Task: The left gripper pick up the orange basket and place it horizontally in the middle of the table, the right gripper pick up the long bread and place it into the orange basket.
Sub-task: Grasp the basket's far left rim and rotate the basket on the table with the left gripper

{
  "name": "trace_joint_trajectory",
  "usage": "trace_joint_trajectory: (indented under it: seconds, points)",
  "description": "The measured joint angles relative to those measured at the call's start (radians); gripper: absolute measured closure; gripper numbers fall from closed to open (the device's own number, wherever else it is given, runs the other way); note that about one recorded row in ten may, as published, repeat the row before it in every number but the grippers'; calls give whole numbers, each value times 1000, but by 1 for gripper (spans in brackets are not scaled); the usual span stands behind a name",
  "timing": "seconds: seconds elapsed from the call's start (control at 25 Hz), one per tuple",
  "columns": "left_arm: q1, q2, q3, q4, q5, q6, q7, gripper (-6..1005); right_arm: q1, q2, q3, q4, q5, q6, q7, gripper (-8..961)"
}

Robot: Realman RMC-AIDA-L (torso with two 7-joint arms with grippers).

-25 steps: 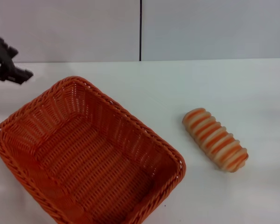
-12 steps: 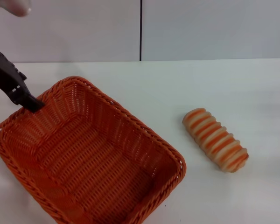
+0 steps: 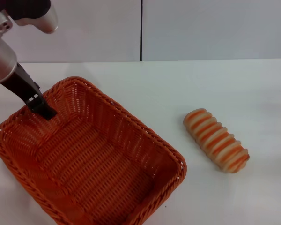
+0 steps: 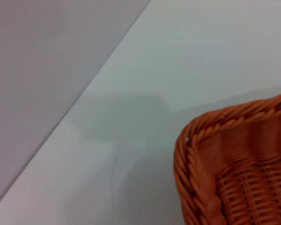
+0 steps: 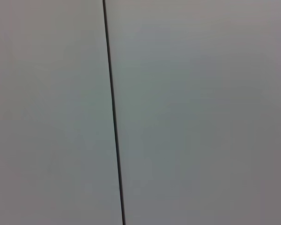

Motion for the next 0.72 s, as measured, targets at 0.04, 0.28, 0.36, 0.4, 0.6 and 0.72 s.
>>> trace_joint_trajectory:
  seconds: [0.04, 0.28, 0.36, 0.4, 0.6, 0.72]
  points:
    - [0, 0, 0, 0, 0, 0, 0, 203, 0, 0, 0, 0, 0, 0, 0, 364]
    - [-9, 0, 10, -77, 14, -45, 7, 202, -1, -1, 0, 1, -10, 4, -3, 364]
    - [-15, 1, 10, -112, 16, -59, 10, 214, -1, -2, 0, 1, -10, 6, -4, 364]
    - [-21, 3, 10, -144, 21, -76, 13, 221, 0, -1, 0, 1, -11, 11, -4, 364]
    - [-23, 4, 10, -171, 30, -126, 9, 252, 0, -2, 0, 0, -12, 25, -6, 365]
    - [-23, 5, 16, -175, 30, -133, 14, 270, 0, -2, 0, 0, -12, 28, -6, 365]
